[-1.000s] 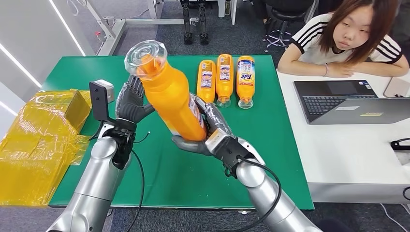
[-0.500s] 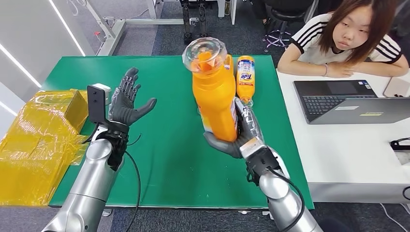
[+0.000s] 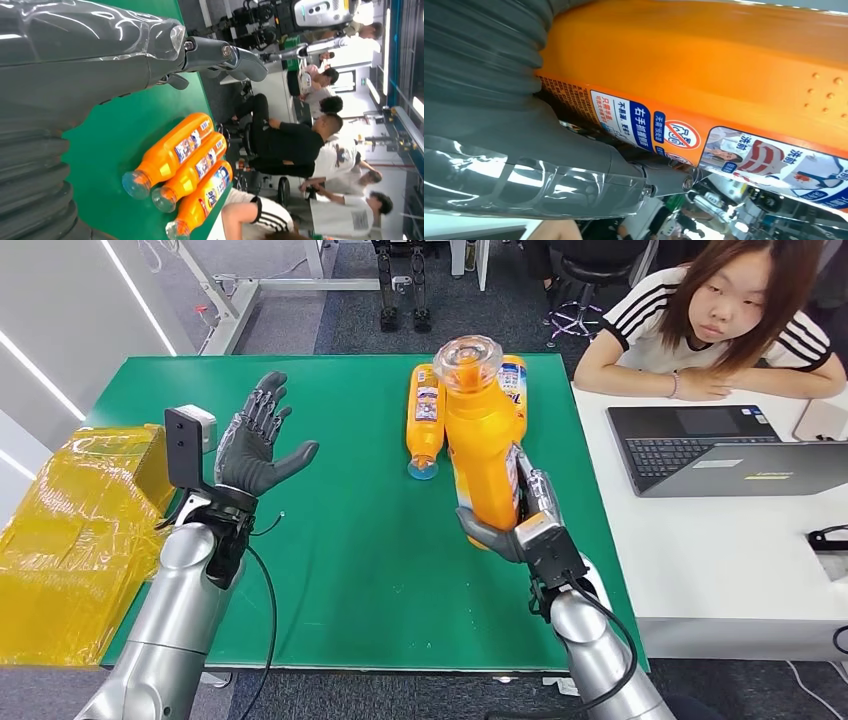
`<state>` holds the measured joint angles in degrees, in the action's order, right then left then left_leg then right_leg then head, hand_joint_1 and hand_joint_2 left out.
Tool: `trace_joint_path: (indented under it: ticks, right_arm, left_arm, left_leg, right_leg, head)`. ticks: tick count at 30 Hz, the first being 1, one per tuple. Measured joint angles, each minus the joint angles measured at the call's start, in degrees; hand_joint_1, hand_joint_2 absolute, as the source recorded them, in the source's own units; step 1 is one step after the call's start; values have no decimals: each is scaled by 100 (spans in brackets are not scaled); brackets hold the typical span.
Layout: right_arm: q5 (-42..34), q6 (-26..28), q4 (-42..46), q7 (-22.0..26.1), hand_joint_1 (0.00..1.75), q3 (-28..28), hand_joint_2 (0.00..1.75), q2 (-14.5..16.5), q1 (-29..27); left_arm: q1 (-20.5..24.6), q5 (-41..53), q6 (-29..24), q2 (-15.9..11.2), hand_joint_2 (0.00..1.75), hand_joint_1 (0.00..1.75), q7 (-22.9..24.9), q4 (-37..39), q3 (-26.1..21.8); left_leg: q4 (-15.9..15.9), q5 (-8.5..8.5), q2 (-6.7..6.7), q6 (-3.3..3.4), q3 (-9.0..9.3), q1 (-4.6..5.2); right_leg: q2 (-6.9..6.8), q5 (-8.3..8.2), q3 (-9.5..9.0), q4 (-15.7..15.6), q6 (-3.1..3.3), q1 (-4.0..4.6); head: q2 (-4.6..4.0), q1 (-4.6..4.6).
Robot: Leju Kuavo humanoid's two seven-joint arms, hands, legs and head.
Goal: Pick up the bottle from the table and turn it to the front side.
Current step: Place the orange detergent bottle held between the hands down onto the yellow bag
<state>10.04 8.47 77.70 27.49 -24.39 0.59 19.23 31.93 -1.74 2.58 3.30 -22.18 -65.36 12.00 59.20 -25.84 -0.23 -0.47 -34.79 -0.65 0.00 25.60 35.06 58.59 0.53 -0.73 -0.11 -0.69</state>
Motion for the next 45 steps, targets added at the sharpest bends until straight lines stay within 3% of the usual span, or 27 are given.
trace_joint_path:
  ticks: [9, 16, 26, 34, 45]
  right_arm:
    - [206, 73, -474, -53, 175, 429, 175, -101, 2]
    - [561, 51, -927, -184, 175, 416, 175, -41, 355]
    - [665, 22, -1768, -248, 175, 60, 175, 319, 1205]
    - [902, -91, -2253, -438, 175, -547, 175, 988, 1930]
    - [968, -233, -2861, -480, 175, -933, 175, 1440, 2392]
  left_arm:
    - [95, -420, 431, -286, 175, 0, 9, -119, -48]
    - [212, -596, 675, -276, 175, 0, -35, -147, -42]
    - [383, -845, 783, -188, 175, 0, 25, -132, 68]
    - [518, -1023, 799, -34, 175, 0, 21, -47, 69]
    - [536, -1103, 812, -85, 175, 0, 35, -6, 17]
  left_leg:
    - [1, 0, 0, 0, 0, 1]
    - [1, 1, 4, -1, -1, 0]
    - [1, 6, 7, -3, -4, 0]
    - [0, 7, 16, -5, -5, -2]
    - [1, 8, 13, -5, -9, -1]
  right_leg:
    - [0, 0, -1, 0, 0, -1]
    - [4, -1, 2, 1, 1, 0]
    - [8, -4, 7, 6, 5, 0]
    - [16, -5, 13, 8, 7, 0]
    - [13, -5, 12, 9, 7, 1]
  head:
    - [0, -1]
    - [0, -1]
    - [0, -1]
    - [0, -1]
    - [0, 0]
